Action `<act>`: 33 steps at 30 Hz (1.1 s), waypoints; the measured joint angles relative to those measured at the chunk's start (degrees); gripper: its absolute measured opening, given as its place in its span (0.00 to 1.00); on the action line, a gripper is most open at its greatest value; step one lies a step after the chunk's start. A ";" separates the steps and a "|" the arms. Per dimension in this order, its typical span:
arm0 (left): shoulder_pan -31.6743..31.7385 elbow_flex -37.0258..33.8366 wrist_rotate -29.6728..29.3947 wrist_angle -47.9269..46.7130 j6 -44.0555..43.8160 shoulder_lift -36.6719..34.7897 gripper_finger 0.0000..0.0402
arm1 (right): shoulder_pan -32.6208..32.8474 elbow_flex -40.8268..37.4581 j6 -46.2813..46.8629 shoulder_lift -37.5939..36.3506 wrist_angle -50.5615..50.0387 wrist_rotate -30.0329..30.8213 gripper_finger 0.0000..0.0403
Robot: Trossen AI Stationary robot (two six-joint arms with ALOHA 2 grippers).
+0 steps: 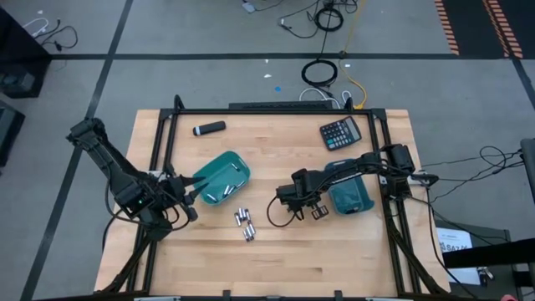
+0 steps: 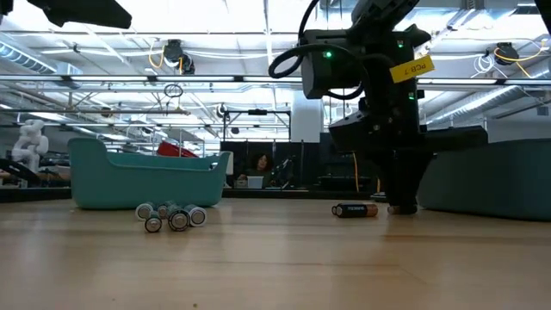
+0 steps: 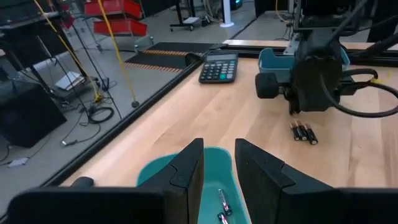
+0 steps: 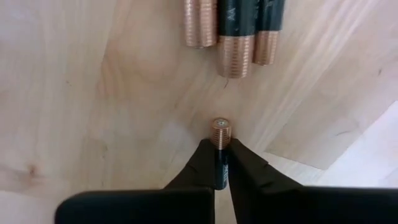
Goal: Sort batteries
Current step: Put the black battery into the blue bin
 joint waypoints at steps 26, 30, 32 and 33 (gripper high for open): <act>1.33 0.02 2.27 0.97 -3.02 0.02 0.25 | 2.01 2.87 36.06 -36.22 -25.46 3.50 0.04; 1.33 0.02 2.94 0.89 -2.94 0.02 0.25 | 2.34 2.85 42.90 -38.06 -29.04 8.39 0.10; 1.35 0.02 3.19 0.85 -2.81 0.02 0.25 | 2.36 2.85 44.09 -38.42 -30.03 9.07 0.16; 1.35 0.02 3.21 0.82 -2.81 0.02 0.25 | 2.36 2.85 44.62 -38.41 -30.78 9.14 0.20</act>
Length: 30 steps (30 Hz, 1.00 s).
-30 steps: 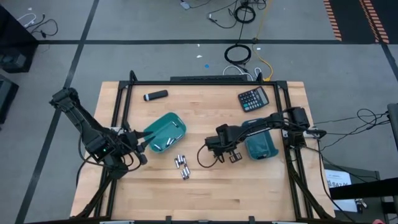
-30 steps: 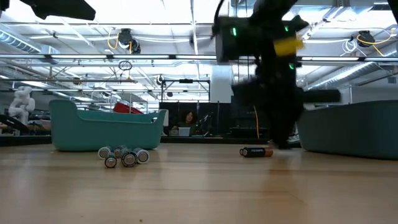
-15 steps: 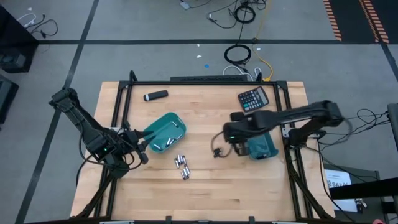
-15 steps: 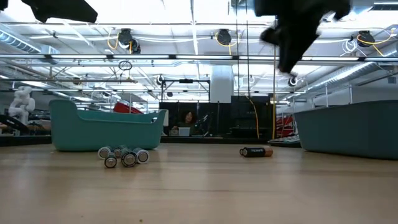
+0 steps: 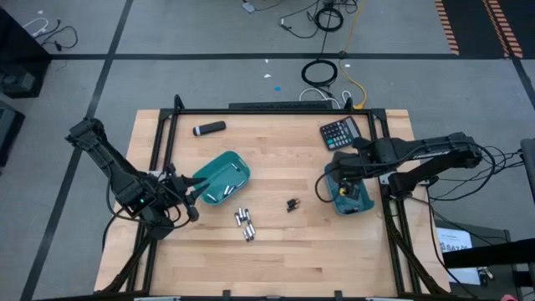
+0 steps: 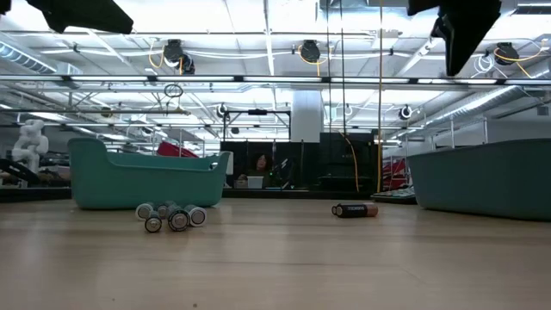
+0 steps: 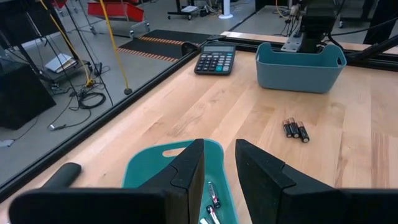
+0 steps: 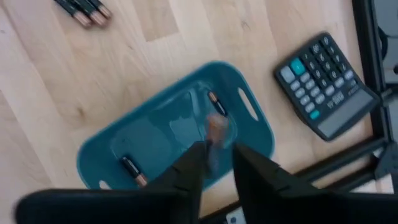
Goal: Sort batteries
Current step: Put the black battery into the blue bin
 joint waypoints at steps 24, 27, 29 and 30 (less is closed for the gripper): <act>9.47 6.01 6.23 30.79 43.89 -0.02 0.25 | -0.61 0.38 -24.00 25.82 28.80 -10.58 0.41; 9.82 5.95 7.57 38.06 51.45 -0.04 0.25 | -0.55 2.93 -26.79 29.50 28.88 -10.56 0.38; 9.84 4.66 7.61 41.81 53.90 -0.04 0.25 | -0.33 4.44 -27.86 30.91 29.22 -10.56 0.36; 9.84 3.74 7.66 43.57 55.03 -0.04 0.25 | -0.19 4.93 -28.39 31.31 29.62 -10.57 0.35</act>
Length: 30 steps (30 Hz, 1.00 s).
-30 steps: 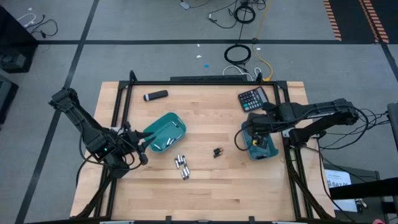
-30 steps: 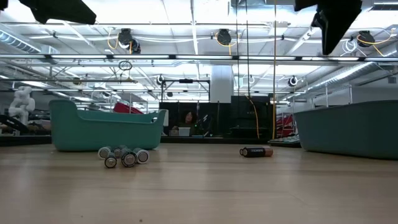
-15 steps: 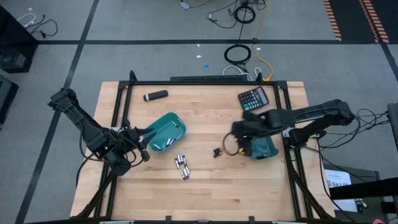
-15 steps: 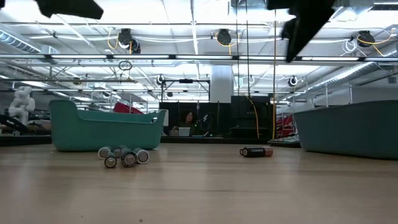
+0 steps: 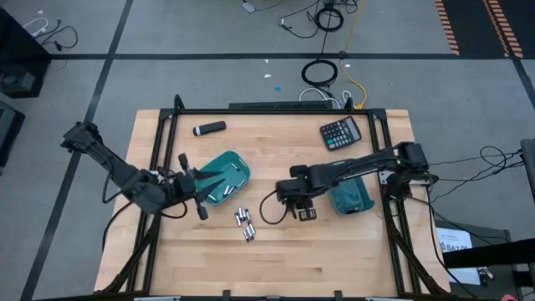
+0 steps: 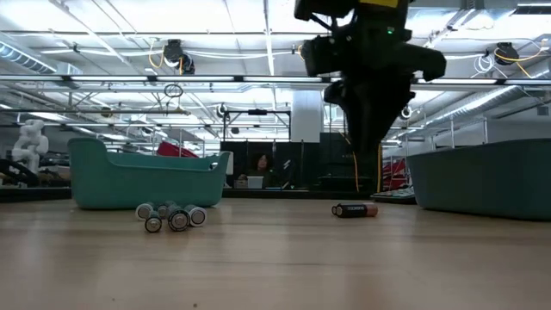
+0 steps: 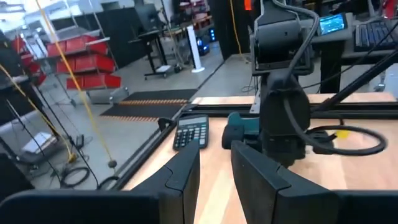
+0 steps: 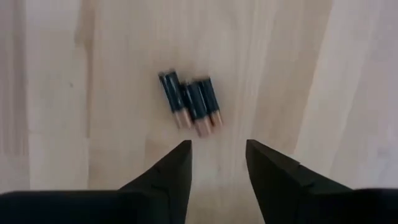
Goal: Sort batteries
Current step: Put the black battery into the blue bin
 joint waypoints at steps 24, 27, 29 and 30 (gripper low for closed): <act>17.71 -21.11 18.12 16.89 -1.32 -11.32 0.25 | 5.74 0.43 -2.68 7.09 6.72 2.07 0.32; 18.46 -22.20 18.67 16.78 -1.61 -12.40 0.25 | 6.05 0.43 -3.81 8.47 7.74 2.77 0.32; 18.69 -22.43 19.02 16.60 -1.48 -12.60 0.25 | 6.05 0.43 -5.29 9.21 8.96 3.87 0.32; 18.69 -22.43 19.23 16.79 -1.48 -12.64 0.25 | 6.05 0.43 -5.65 9.25 9.46 4.52 0.32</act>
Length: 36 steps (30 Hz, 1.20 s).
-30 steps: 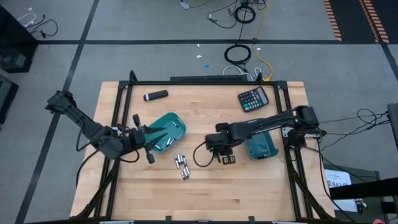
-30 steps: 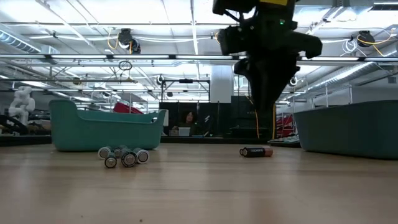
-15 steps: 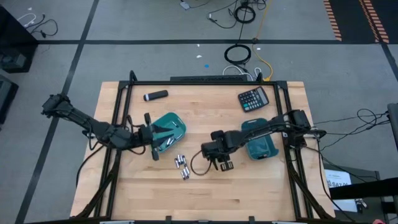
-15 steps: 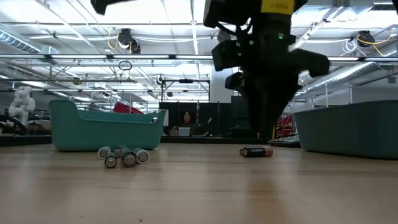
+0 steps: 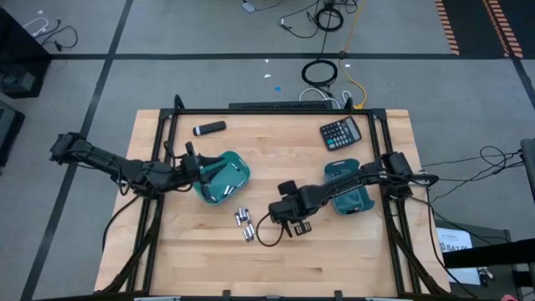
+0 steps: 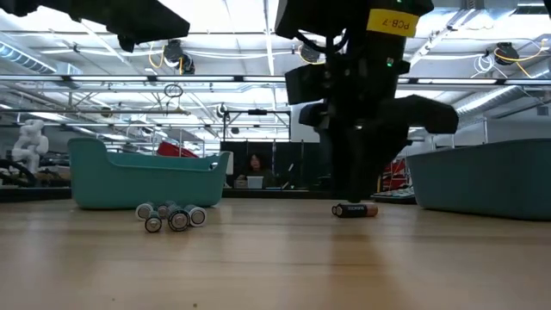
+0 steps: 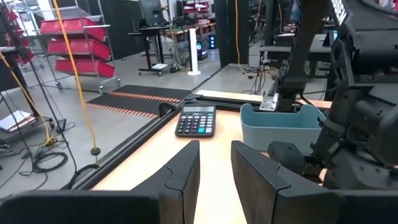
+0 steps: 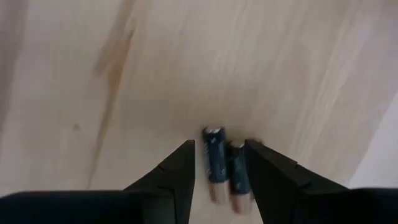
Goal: Sort batteries
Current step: Put the black battery into the blue bin
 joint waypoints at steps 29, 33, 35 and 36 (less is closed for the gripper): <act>-0.02 0.02 0.25 -0.32 0.26 0.00 0.25 | -0.85 0.34 -5.86 5.97 -0.54 -3.87 0.05; -0.04 0.02 0.25 -0.32 0.24 0.00 0.25 | -0.79 0.04 -4.48 3.98 -1.57 -3.26 0.05; -0.04 0.02 0.25 -0.32 0.24 0.00 0.25 | -0.43 -0.20 -3.32 2.44 -2.20 -1.88 0.05; -0.04 0.02 0.25 -0.30 0.22 0.00 0.25 | -0.25 -0.34 -2.68 1.56 -4.32 -1.10 0.05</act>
